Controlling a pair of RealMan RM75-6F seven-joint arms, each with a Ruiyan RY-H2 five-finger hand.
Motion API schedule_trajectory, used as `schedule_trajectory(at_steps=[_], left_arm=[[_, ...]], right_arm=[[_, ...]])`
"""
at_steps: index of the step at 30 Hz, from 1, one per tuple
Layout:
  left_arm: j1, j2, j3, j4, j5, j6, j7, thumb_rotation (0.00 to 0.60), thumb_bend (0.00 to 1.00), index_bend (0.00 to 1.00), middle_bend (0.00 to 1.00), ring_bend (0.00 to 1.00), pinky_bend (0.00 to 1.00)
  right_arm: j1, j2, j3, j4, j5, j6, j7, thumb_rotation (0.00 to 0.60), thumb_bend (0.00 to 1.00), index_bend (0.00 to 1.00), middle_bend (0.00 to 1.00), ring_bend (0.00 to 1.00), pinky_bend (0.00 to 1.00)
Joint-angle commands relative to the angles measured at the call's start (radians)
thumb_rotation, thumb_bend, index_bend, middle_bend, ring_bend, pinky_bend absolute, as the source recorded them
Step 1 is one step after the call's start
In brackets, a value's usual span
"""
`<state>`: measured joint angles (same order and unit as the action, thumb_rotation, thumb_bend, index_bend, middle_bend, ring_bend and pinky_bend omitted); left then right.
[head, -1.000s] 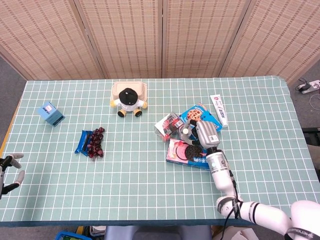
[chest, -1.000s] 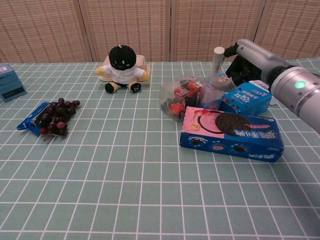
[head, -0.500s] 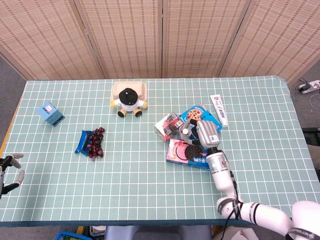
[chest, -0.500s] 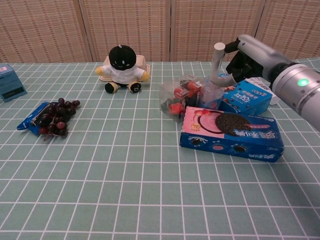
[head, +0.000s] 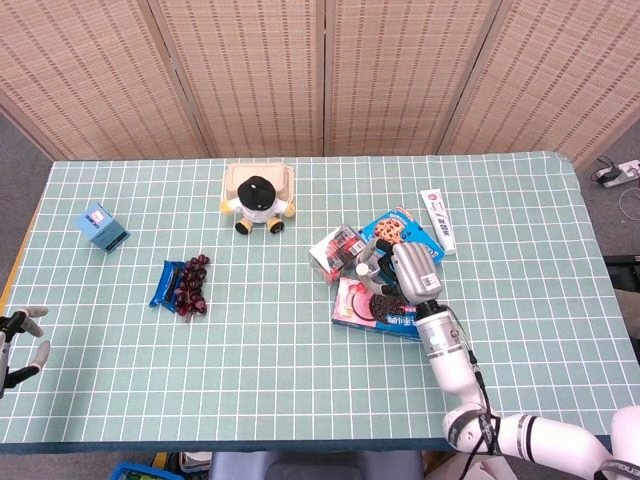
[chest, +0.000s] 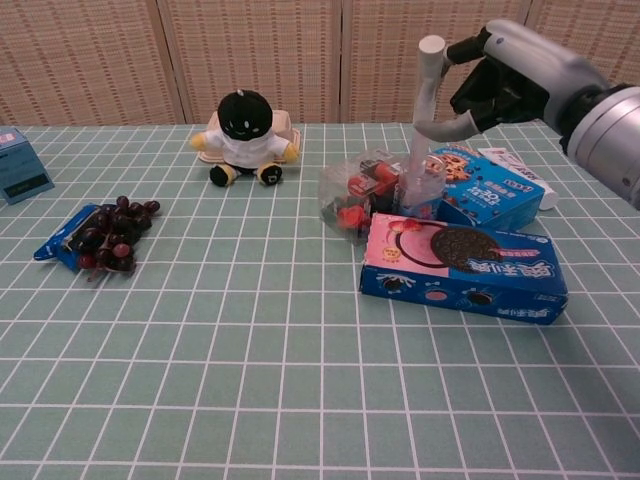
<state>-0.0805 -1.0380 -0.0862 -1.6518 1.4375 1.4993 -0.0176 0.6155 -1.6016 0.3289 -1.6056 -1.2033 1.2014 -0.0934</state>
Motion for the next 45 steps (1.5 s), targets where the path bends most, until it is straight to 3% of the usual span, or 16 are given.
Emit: schedule_trajectory(at_steps=[1, 11, 19, 22, 24, 31, 36, 38, 45], left_arm=[[0.000, 0.000, 0.001, -0.001, 0.001, 0.001, 0.002, 0.600, 0.38, 0.40, 0.51, 0.42, 0.53], [-0.001, 0.001, 0.004, -0.006, 0.006, 0.000, 0.008, 0.600, 0.38, 0.40, 0.51, 0.42, 0.53], [0.002, 0.005, 0.005, -0.009, 0.012, 0.007, -0.001, 0.600, 0.38, 0.40, 0.51, 0.42, 0.53], [0.003, 0.006, 0.004, -0.009, 0.013, 0.009, -0.005, 0.600, 0.38, 0.40, 0.51, 0.42, 0.53], [0.003, 0.007, 0.004, -0.009, 0.014, 0.009, -0.007, 0.600, 0.38, 0.40, 0.51, 0.42, 0.53], [0.004, 0.009, 0.003, -0.011, 0.012, 0.011, -0.010, 0.600, 0.38, 0.40, 0.51, 0.42, 0.53], [0.004, 0.009, 0.004, -0.013, 0.012, 0.011, -0.009, 0.600, 0.38, 0.40, 0.51, 0.42, 0.53], [0.005, 0.009, 0.004, -0.014, 0.012, 0.010, -0.008, 0.600, 0.38, 0.40, 0.51, 0.42, 0.53], [0.004, 0.009, 0.005, -0.016, 0.011, 0.008, -0.003, 0.600, 0.38, 0.40, 0.51, 0.42, 0.53]], right_arm=[[-0.023, 0.053, 0.000, -0.091, -0.019, 0.030, -0.014, 0.600, 0.39, 0.71, 1.00, 1.00, 1.00], [-0.055, 0.118, -0.012, -0.252, -0.071, 0.061, 0.037, 0.600, 0.41, 0.72, 1.00, 1.00, 1.00], [-0.068, 0.150, -0.030, -0.275, -0.109, -0.011, 0.333, 0.600, 0.42, 0.72, 1.00, 1.00, 1.00], [-0.065, 0.167, -0.036, -0.263, -0.095, -0.045, 0.368, 0.600, 0.42, 0.72, 1.00, 1.00, 1.00], [-0.060, 0.175, -0.045, -0.252, -0.084, -0.059, 0.334, 0.600, 0.42, 0.72, 1.00, 1.00, 1.00], [-0.047, 0.152, -0.088, -0.206, -0.053, -0.012, -0.019, 0.600, 0.47, 0.72, 1.00, 1.00, 1.00], [-0.046, 0.133, -0.088, -0.215, -0.028, 0.011, -0.095, 0.600, 0.47, 0.72, 1.00, 1.00, 1.00], [-0.048, 0.125, -0.082, -0.218, -0.032, 0.009, -0.049, 0.600, 0.48, 0.72, 1.00, 1.00, 1.00], [-0.056, 0.153, -0.064, -0.235, -0.082, -0.073, 0.298, 0.600, 0.48, 0.72, 1.00, 1.00, 1.00]])
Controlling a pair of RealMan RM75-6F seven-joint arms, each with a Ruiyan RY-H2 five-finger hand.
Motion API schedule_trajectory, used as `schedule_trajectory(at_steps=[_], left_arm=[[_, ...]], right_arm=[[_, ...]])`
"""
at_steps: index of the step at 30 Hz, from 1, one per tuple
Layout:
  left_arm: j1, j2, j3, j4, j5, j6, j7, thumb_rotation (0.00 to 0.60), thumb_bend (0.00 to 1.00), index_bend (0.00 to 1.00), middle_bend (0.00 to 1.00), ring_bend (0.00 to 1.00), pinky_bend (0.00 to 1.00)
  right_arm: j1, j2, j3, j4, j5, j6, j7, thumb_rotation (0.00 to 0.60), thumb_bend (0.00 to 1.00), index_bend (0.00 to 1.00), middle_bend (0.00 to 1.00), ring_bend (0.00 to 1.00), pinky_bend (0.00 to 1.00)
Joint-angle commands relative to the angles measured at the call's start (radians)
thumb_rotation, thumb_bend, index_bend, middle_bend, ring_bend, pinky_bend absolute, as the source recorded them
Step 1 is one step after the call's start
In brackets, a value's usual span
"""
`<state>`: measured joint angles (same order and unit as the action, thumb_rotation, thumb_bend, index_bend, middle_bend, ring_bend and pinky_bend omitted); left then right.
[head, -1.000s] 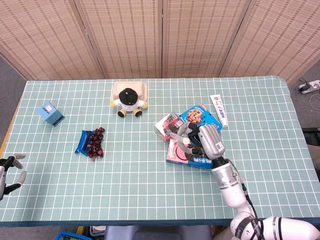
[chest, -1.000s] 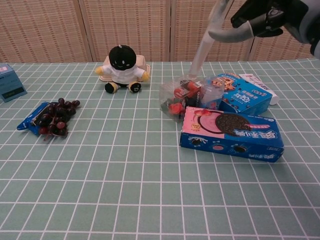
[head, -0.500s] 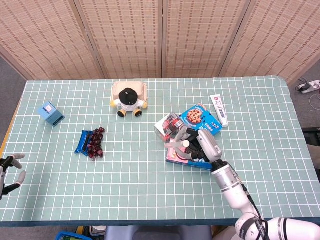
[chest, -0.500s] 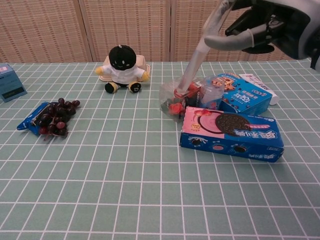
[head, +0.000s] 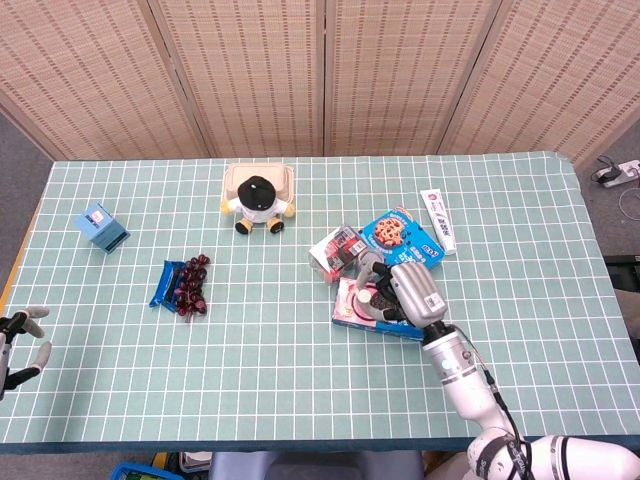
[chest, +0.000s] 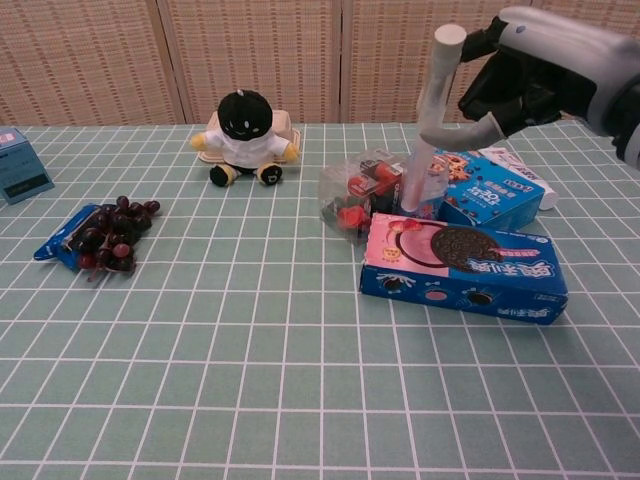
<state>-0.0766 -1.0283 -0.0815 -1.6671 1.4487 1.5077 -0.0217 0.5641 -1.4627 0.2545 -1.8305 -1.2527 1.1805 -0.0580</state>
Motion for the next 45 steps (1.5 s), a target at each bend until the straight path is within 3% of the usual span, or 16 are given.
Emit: schedule_trajectory(at_steps=[1, 3, 6, 13, 16, 20, 28, 33, 35, 42, 45], left_arm=[[0.000, 0.000, 0.001, -0.001, 0.000, -0.001, 0.002, 0.600, 0.38, 0.40, 0.51, 0.42, 0.53], [-0.001, -0.001, 0.001, -0.001, 0.000, -0.003, 0.005, 0.600, 0.38, 0.40, 0.51, 0.42, 0.53], [0.000, 0.000, 0.002, -0.003, 0.001, -0.001, 0.008, 0.600, 0.38, 0.40, 0.51, 0.42, 0.53], [0.001, 0.001, 0.002, -0.005, 0.003, 0.002, 0.011, 0.600, 0.38, 0.40, 0.51, 0.42, 0.53], [0.002, 0.000, 0.003, -0.007, 0.006, 0.005, 0.013, 0.600, 0.38, 0.40, 0.51, 0.42, 0.53], [0.002, 0.000, 0.004, -0.008, 0.009, 0.007, 0.016, 0.600, 0.38, 0.39, 0.51, 0.42, 0.53], [0.003, 0.002, 0.004, -0.008, 0.010, 0.007, 0.010, 0.600, 0.38, 0.40, 0.51, 0.42, 0.53], [0.002, 0.003, 0.004, -0.007, 0.010, 0.006, 0.008, 0.600, 0.38, 0.40, 0.51, 0.42, 0.53], [0.001, 0.002, 0.003, -0.006, 0.008, 0.003, 0.009, 0.600, 0.38, 0.40, 0.51, 0.42, 0.53], [0.000, 0.001, 0.004, -0.007, 0.010, 0.003, 0.015, 0.600, 0.38, 0.40, 0.51, 0.42, 0.53], [0.000, 0.001, 0.005, -0.007, 0.009, 0.002, 0.016, 0.600, 0.38, 0.39, 0.51, 0.42, 0.53]], right_arm=[[-0.006, 0.017, 0.010, -0.008, -0.044, -0.057, 0.299, 0.600, 0.48, 0.72, 1.00, 1.00, 1.00], [-0.006, 0.025, 0.006, -0.004, -0.062, -0.073, 0.358, 0.600, 0.48, 0.72, 1.00, 1.00, 1.00], [-0.002, 0.039, -0.007, 0.010, -0.081, -0.083, 0.343, 0.600, 0.48, 0.72, 1.00, 1.00, 1.00], [-0.003, 0.008, -0.035, 0.038, -0.061, 0.012, -0.074, 0.600, 0.48, 0.72, 1.00, 1.00, 1.00], [-0.009, -0.020, -0.034, 0.034, -0.053, 0.051, -0.146, 0.600, 0.48, 0.72, 1.00, 1.00, 1.00], [-0.015, -0.032, -0.024, 0.017, -0.045, 0.046, -0.053, 0.600, 0.48, 0.72, 1.00, 1.00, 1.00], [-0.022, 0.033, -0.006, -0.038, -0.057, -0.059, 0.312, 0.600, 0.48, 0.72, 1.00, 1.00, 1.00], [-0.020, 0.045, -0.011, -0.015, -0.093, -0.071, 0.375, 0.600, 0.48, 0.72, 1.00, 1.00, 1.00], [-0.017, 0.042, -0.018, 0.003, -0.102, -0.062, 0.324, 0.600, 0.48, 0.72, 1.00, 1.00, 1.00], [-0.020, -0.006, -0.043, 0.065, -0.098, 0.031, -0.049, 0.600, 0.48, 0.72, 1.00, 1.00, 1.00], [-0.028, -0.035, -0.045, 0.078, -0.094, 0.066, -0.110, 0.600, 0.48, 0.72, 1.00, 1.00, 1.00]])
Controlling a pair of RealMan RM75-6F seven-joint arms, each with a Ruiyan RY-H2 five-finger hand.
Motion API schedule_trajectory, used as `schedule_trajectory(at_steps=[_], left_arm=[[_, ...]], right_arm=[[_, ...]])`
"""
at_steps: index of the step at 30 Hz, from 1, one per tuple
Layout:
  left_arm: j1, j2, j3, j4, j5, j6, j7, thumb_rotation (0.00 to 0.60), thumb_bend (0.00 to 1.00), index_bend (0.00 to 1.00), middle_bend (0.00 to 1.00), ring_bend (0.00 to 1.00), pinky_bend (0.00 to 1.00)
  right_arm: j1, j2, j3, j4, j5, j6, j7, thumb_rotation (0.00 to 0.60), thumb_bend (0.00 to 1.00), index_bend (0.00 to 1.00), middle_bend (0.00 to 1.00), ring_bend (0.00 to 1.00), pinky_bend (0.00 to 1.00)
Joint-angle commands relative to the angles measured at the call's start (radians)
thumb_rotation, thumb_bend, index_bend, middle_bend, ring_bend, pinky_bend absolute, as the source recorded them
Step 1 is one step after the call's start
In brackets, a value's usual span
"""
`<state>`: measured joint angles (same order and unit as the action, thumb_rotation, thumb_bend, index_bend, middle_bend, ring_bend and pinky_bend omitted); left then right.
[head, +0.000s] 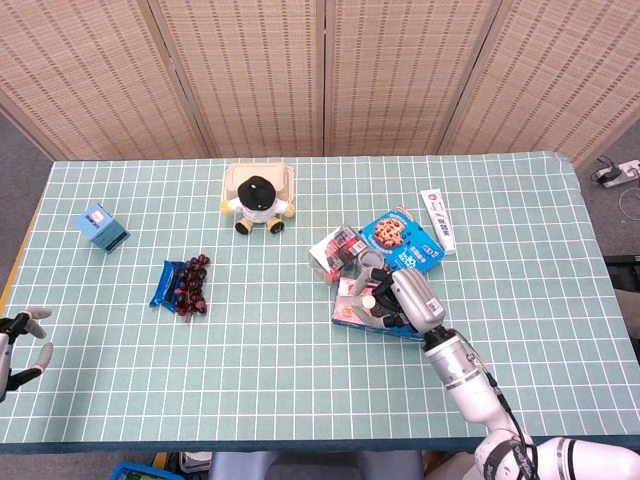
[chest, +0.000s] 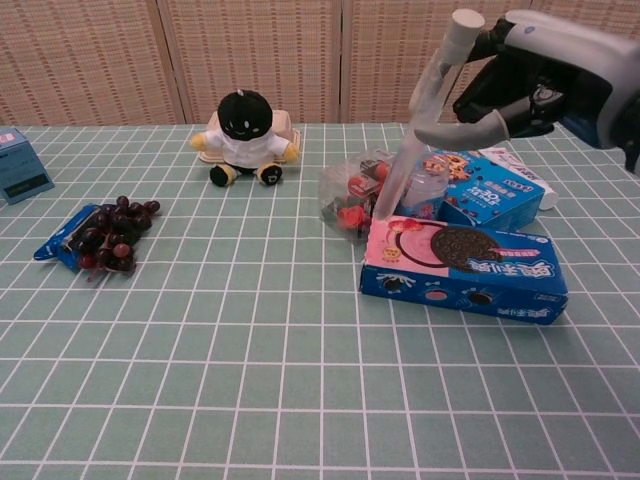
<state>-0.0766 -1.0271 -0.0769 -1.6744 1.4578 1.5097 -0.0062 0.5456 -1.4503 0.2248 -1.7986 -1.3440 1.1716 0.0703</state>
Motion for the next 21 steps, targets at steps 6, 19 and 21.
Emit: schedule_trajectory(at_steps=[6, 19, 21], left_arm=[[0.000, 0.001, 0.000, 0.000, 0.000, 0.000, -0.005, 0.600, 0.38, 0.39, 0.51, 0.42, 0.53], [-0.002, 0.001, -0.001, 0.003, -0.004, -0.006, -0.006, 0.600, 0.38, 0.39, 0.51, 0.42, 0.53], [-0.003, 0.001, 0.000, 0.003, -0.003, -0.007, -0.004, 0.600, 0.38, 0.39, 0.51, 0.42, 0.53]], right_arm=[[-0.003, 0.005, 0.001, -0.044, 0.070, -0.042, -0.036, 0.600, 0.49, 0.72, 1.00, 1.00, 1.00], [-0.006, 0.072, 0.014, -0.063, 0.007, -0.094, 0.209, 0.600, 0.51, 0.72, 1.00, 1.00, 1.00], [-0.006, 0.065, 0.002, -0.045, 0.002, -0.066, 0.098, 0.600, 0.51, 0.72, 1.00, 1.00, 1.00]])
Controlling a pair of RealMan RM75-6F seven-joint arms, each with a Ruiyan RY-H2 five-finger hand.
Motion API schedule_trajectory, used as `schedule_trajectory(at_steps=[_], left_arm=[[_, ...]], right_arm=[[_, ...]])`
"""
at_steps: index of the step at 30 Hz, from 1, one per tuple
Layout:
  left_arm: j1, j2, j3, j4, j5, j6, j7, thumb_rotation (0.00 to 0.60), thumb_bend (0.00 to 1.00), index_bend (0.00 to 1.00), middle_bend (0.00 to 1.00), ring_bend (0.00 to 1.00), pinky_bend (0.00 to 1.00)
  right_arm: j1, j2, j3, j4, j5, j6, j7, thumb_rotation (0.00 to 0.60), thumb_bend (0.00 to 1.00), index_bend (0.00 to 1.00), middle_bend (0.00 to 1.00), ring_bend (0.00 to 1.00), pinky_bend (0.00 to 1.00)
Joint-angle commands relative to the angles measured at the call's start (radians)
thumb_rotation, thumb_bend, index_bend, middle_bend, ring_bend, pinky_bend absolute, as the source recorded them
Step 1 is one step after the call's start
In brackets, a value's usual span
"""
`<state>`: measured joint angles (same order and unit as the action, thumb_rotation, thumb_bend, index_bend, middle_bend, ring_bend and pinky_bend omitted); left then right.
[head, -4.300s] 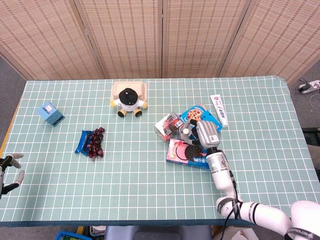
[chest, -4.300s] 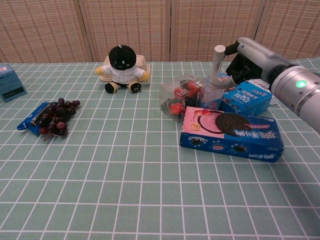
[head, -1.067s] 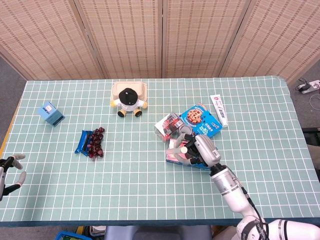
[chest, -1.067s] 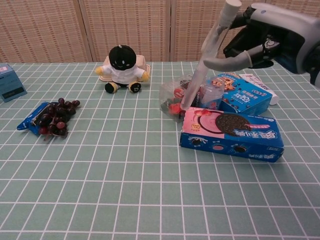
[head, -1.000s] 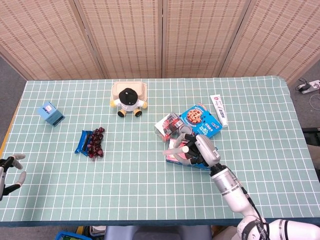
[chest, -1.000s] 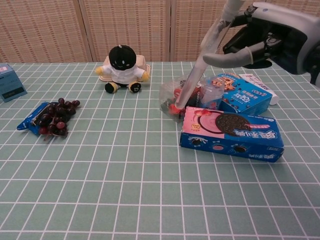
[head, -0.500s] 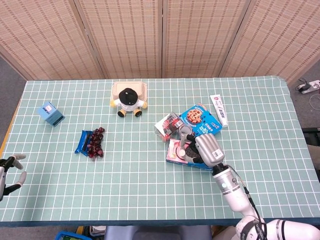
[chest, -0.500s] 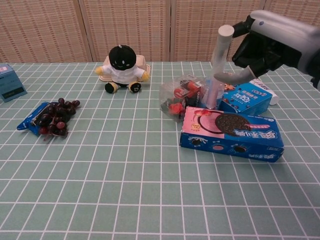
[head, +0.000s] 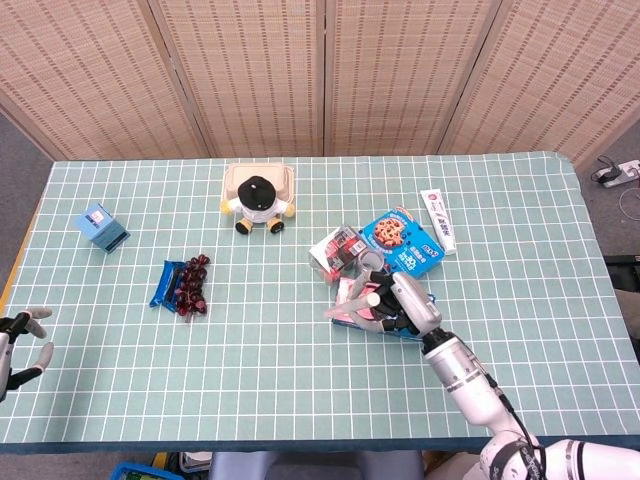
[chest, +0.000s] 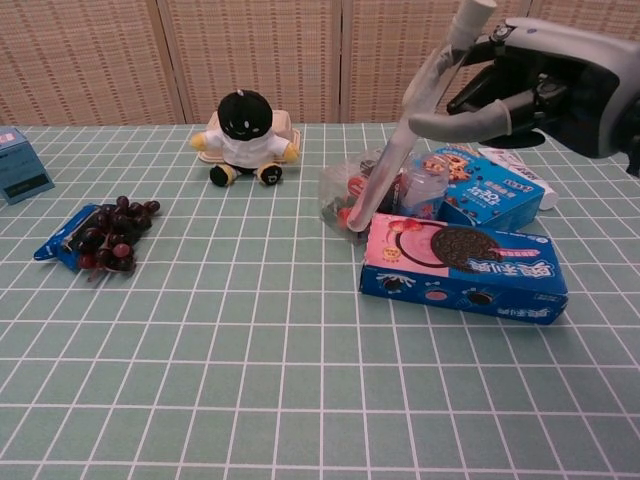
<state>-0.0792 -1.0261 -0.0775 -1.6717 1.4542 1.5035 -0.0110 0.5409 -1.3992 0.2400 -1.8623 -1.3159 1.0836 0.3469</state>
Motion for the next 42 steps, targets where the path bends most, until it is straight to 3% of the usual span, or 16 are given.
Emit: schedule_trajectory(at_steps=[1, 6, 8, 11, 18, 23, 27, 36, 38, 42], left_arm=[[0.000, -0.001, 0.001, 0.000, 0.001, -0.001, 0.001, 0.600, 0.38, 0.40, 0.51, 0.42, 0.53], [0.000, 0.001, 0.001, -0.003, -0.002, -0.003, 0.002, 0.600, 0.38, 0.39, 0.51, 0.42, 0.53], [0.000, 0.001, 0.001, -0.004, -0.002, -0.003, 0.002, 0.600, 0.38, 0.39, 0.51, 0.42, 0.53], [-0.001, 0.002, 0.001, -0.004, -0.002, -0.003, 0.001, 0.600, 0.38, 0.39, 0.51, 0.42, 0.53], [0.001, 0.004, 0.001, -0.006, -0.002, 0.000, -0.005, 0.600, 0.38, 0.39, 0.51, 0.42, 0.53], [0.002, 0.005, 0.001, -0.006, 0.002, 0.003, -0.005, 0.600, 0.38, 0.39, 0.51, 0.42, 0.53], [0.003, 0.006, 0.001, -0.008, 0.003, 0.005, -0.005, 0.600, 0.38, 0.39, 0.51, 0.42, 0.53], [0.003, 0.007, 0.001, -0.009, 0.004, 0.007, -0.007, 0.600, 0.38, 0.39, 0.51, 0.42, 0.53], [0.003, 0.007, 0.001, -0.009, 0.003, 0.006, -0.006, 0.600, 0.38, 0.39, 0.51, 0.42, 0.53], [0.003, 0.007, 0.002, -0.010, 0.003, 0.004, -0.007, 0.600, 0.38, 0.40, 0.51, 0.42, 0.53]], right_arm=[[-0.001, 0.011, -0.018, 0.025, -0.024, 0.033, -0.235, 0.600, 0.51, 0.72, 1.00, 1.00, 1.00], [-0.005, -0.040, -0.024, 0.048, -0.004, 0.127, -0.523, 0.600, 0.51, 0.72, 1.00, 1.00, 1.00], [-0.007, -0.063, -0.022, 0.050, 0.000, 0.150, -0.557, 0.600, 0.51, 0.72, 1.00, 1.00, 1.00], [-0.008, -0.084, -0.015, 0.041, 0.010, 0.148, -0.503, 0.600, 0.51, 0.72, 1.00, 1.00, 1.00], [-0.012, -0.058, 0.012, -0.012, 0.055, 0.065, -0.236, 0.600, 0.51, 0.72, 1.00, 1.00, 1.00], [-0.012, -0.032, 0.012, -0.027, 0.033, 0.031, -0.136, 0.600, 0.51, 0.72, 1.00, 1.00, 1.00], [-0.011, -0.021, -0.002, -0.015, 0.012, 0.039, -0.182, 0.600, 0.51, 0.72, 1.00, 1.00, 1.00], [-0.004, -0.063, -0.025, 0.037, -0.008, 0.124, -0.482, 0.600, 0.51, 0.72, 1.00, 1.00, 1.00], [-0.007, -0.073, -0.022, 0.033, -0.004, 0.133, -0.477, 0.600, 0.51, 0.72, 1.00, 1.00, 1.00], [-0.007, -0.051, -0.010, -0.008, 0.038, 0.074, -0.332, 0.600, 0.51, 0.72, 1.00, 1.00, 1.00]])
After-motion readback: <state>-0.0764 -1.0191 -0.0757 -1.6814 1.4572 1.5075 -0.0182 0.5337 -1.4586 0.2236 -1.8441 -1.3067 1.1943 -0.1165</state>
